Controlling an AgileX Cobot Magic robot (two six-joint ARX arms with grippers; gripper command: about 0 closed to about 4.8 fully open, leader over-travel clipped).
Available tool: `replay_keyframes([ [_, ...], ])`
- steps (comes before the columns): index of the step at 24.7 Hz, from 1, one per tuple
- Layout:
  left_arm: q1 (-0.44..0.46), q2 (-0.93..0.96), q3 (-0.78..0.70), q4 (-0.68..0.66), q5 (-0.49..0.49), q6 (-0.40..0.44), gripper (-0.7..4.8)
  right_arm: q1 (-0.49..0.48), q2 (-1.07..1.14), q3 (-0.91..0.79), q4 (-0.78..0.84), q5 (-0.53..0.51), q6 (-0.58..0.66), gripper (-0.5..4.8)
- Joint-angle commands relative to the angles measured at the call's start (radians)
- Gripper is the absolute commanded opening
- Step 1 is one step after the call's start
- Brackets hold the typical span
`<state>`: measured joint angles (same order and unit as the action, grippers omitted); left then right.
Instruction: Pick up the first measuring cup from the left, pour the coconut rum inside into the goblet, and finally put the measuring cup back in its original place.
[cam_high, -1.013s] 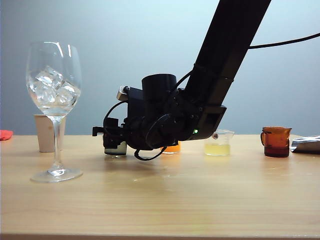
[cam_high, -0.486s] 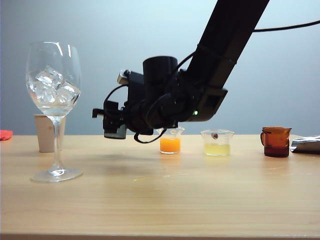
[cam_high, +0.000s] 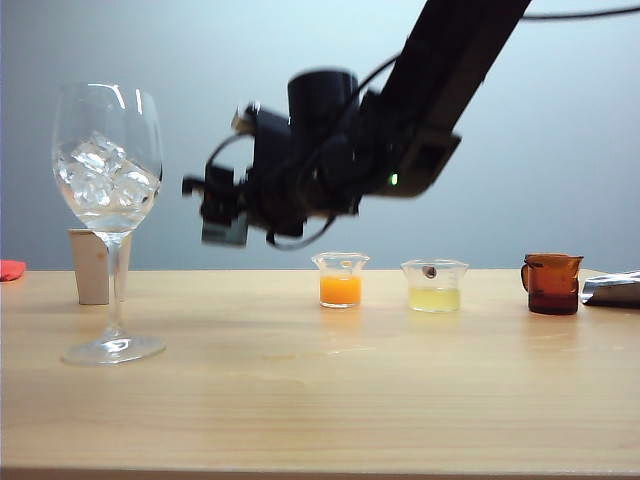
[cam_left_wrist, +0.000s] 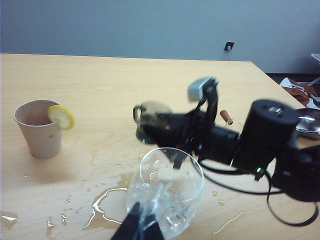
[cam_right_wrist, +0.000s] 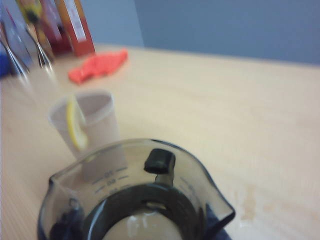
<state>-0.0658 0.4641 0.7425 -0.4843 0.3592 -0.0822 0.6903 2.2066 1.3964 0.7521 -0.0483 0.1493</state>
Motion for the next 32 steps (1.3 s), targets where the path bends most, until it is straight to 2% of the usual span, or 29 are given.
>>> replay_keyframes([
  [1,0.002,-0.001,0.005,0.004,0.005,0.003,-0.06,-0.006,-0.051,0.006,0.029,-0.015,0.003,-0.05],
  [3,0.002,-0.001,0.005,-0.005,0.023,0.020,-0.06,-0.010,-0.087,0.006,0.026,-0.034,0.003,-0.05],
  [6,0.001,-0.001,0.005,-0.037,0.058,0.103,-0.06,-0.012,-0.138,0.006,-0.021,-0.041,0.001,-0.05],
  [9,0.001,-0.001,0.006,-0.084,0.068,0.105,-0.06,-0.013,-0.206,0.006,-0.113,-0.050,-0.029,-0.05],
  [14,0.001,-0.001,0.006,-0.091,0.068,0.104,-0.06,-0.010,-0.286,0.006,-0.193,-0.089,-0.106,-0.05],
  [17,0.002,-0.001,0.006,-0.093,0.061,0.097,-0.06,-0.008,-0.327,0.006,-0.229,-0.093,-0.118,-0.05],
  [25,0.001,-0.001,0.007,-0.094,0.046,0.081,-0.06,-0.002,-0.379,0.006,-0.261,-0.201,-0.170,-0.05],
  [32,0.001,0.010,0.037,-0.092,0.046,0.068,-0.06,0.029,-0.420,0.006,-0.338,-0.225,-0.197,-0.05],
])
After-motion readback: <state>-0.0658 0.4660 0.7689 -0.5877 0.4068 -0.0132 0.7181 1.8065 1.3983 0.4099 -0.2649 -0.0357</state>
